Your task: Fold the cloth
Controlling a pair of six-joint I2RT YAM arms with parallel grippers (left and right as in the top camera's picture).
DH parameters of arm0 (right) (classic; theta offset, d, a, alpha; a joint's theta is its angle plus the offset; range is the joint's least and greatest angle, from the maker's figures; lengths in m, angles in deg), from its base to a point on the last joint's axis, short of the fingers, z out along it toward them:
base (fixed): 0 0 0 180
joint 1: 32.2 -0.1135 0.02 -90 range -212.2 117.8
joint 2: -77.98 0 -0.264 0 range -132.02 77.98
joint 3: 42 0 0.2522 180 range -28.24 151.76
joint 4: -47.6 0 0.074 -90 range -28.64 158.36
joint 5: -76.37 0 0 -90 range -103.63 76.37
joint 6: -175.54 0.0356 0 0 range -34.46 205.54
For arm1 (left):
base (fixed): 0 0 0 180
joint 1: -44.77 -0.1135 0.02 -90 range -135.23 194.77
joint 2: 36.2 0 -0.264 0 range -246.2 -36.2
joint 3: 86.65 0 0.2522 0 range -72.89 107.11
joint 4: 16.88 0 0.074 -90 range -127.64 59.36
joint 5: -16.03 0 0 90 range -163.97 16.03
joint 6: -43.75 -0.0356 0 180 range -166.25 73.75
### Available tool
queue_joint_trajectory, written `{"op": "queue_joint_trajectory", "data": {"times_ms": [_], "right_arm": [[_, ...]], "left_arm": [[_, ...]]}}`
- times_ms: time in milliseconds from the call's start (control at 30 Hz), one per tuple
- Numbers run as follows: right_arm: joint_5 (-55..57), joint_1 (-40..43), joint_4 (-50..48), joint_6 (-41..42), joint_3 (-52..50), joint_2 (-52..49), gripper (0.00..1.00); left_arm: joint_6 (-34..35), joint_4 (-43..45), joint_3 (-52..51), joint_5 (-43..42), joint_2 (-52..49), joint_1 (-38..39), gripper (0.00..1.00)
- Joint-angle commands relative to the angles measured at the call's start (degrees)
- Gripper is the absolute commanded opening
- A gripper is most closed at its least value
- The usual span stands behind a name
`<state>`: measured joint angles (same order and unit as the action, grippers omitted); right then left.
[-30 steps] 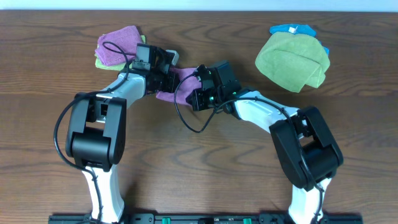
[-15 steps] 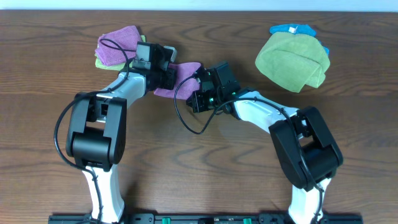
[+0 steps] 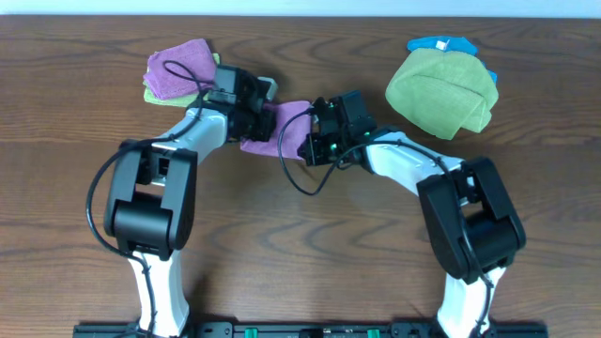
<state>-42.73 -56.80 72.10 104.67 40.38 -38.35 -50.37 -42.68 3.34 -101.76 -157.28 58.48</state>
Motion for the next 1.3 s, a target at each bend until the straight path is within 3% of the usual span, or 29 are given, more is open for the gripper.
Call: {"op": "queue_joint_trajectory", "data": {"times_ms": [0,567,600,733,800,833,867,900,1033,1267], "right_arm": [[3.2,2.2,2.1,-4.1,1.6,3.1,0.02],[4.5,5.8,11.2,-8.1,1.9,6.3,0.02],[4.5,5.8,11.2,-8.1,1.9,6.3,0.04],[4.5,5.8,11.2,-8.1,1.9,6.4,0.44],[4.4,5.8,11.2,-8.1,1.9,6.5,0.52],[4.4,5.8,11.2,-8.1,2.0,6.5,0.53],[4.4,5.8,11.2,-8.1,2.0,6.6,0.53],[4.4,5.8,11.2,-8.1,2.0,6.6,0.53],[4.5,5.8,11.3,-8.1,2.0,7.2,0.53],[4.4,5.8,12.0,-8.0,2.0,7.5,0.53]], "left_arm": [[-0.2,-1.5,-0.2,1.4,-1.5,3.1,0.06],[1.6,-1.3,-0.2,1.5,-1.5,6.1,0.06],[1.6,-1.1,-0.2,1.5,-1.5,6.1,0.06],[1.6,-1.0,-0.1,1.4,-0.6,5.7,0.11],[1.7,-1.2,0.4,1.4,-0.2,5.5,0.16],[1.8,-1.3,0.6,1.3,0.2,5.5,0.22],[1.8,-1.3,0.8,1.2,0.6,5.5,0.38],[1.8,-1.3,0.9,1.2,1.0,5.4,0.41],[1.7,-1.2,0.9,1.5,3.4,5.4,0.48],[1.6,-1.2,0.9,3.3,8.7,5.4,0.48]]}}
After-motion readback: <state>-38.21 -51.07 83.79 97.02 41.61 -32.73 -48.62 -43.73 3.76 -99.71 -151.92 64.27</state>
